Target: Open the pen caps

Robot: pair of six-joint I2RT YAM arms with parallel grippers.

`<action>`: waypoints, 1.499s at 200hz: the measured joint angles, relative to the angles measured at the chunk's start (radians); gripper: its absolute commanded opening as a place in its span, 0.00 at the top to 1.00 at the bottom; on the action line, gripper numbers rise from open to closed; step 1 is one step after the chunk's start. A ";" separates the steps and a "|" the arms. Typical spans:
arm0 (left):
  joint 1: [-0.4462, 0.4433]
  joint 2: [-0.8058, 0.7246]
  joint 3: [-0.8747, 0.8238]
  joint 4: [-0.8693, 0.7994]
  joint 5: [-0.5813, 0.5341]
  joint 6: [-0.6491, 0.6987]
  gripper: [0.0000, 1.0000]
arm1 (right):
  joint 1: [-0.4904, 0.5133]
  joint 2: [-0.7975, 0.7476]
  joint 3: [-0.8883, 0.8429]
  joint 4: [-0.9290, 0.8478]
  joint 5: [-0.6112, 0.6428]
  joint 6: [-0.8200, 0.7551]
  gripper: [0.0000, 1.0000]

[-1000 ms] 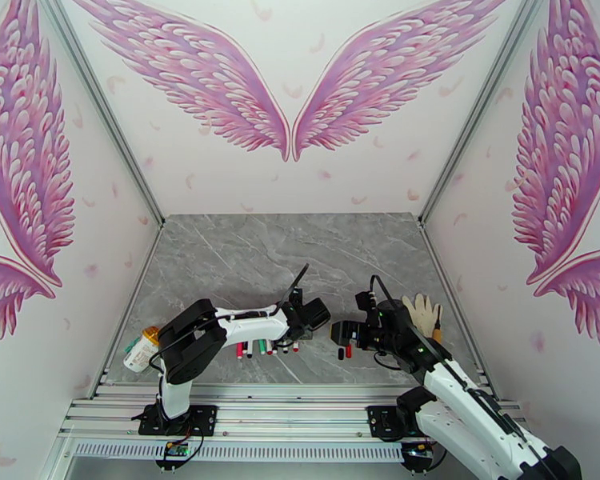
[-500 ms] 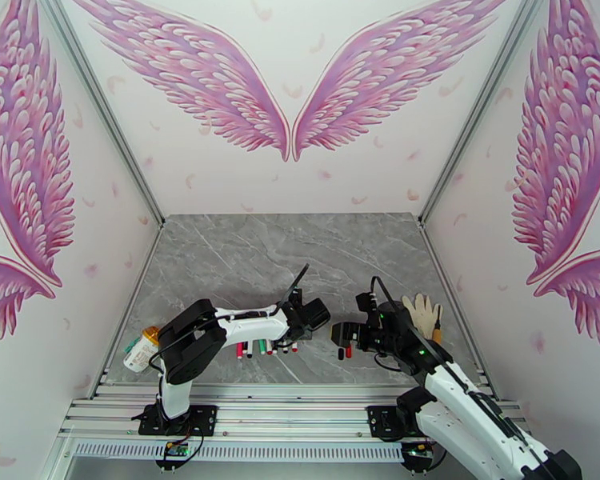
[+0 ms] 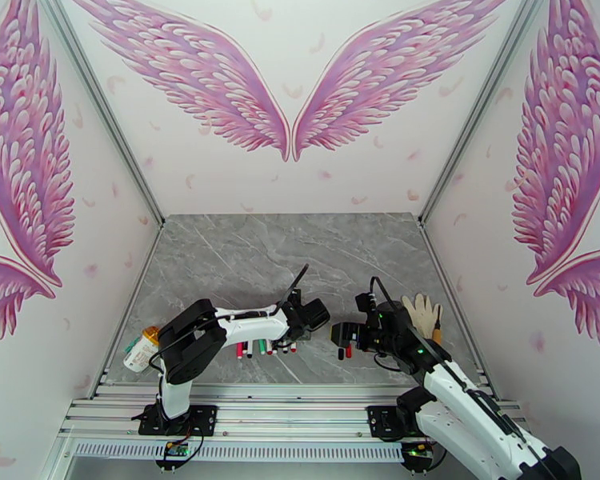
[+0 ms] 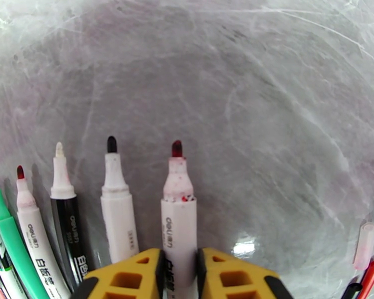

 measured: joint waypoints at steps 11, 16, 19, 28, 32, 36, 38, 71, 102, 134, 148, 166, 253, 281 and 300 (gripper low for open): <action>0.000 0.000 0.000 -0.003 -0.002 0.000 0.70 | 0.000 0.000 0.000 0.000 0.000 0.000 0.01; 0.000 0.000 0.000 -0.003 -0.004 0.001 0.69 | 0.000 0.000 0.000 0.000 0.000 0.000 0.01; 0.000 0.000 0.000 -0.005 -0.005 0.000 0.69 | 0.000 0.000 0.000 0.000 0.000 0.000 0.01; 0.000 -0.001 0.000 -0.006 -0.008 0.000 0.69 | 0.000 0.000 0.000 0.000 0.000 0.000 0.01; 0.000 -0.001 0.000 -0.007 -0.010 0.001 0.69 | 0.000 0.000 0.000 0.000 0.000 0.000 0.01; 0.000 -0.002 0.000 -0.009 -0.011 0.000 0.68 | 0.000 0.000 0.000 0.000 0.000 0.000 0.01; 0.000 -0.002 0.000 -0.009 -0.011 0.000 0.68 | 0.000 0.000 0.000 0.000 0.000 0.000 0.01; 0.003 -0.027 0.000 -0.025 -0.019 0.006 0.64 | 0.000 0.000 0.000 0.000 0.000 0.000 0.01; 0.004 -0.075 0.005 -0.038 -0.027 0.010 0.57 | 0.000 0.000 0.000 0.000 0.000 0.000 0.01; 0.008 -0.121 0.035 -0.048 -0.040 0.021 0.40 | 0.000 0.000 0.000 0.000 0.000 0.000 0.01; 0.011 -0.145 0.044 -0.050 -0.045 0.038 0.28 | 0.000 0.000 0.003 -0.002 0.000 0.000 0.01; 0.016 -0.175 0.046 -0.050 -0.052 0.040 0.11 | 0.000 0.000 0.012 -0.001 0.000 0.000 0.01; 0.103 -0.373 -0.028 0.028 -0.064 0.177 0.01 | 0.000 -0.003 0.104 -0.032 0.035 0.000 0.01; 0.162 -0.491 -0.124 0.108 -0.035 0.243 0.01 | 0.000 -0.003 0.131 -0.047 0.064 0.001 0.01; 0.209 -0.572 -0.197 0.168 -0.010 0.295 0.01 | 0.000 -0.003 0.154 -0.058 0.088 0.004 0.01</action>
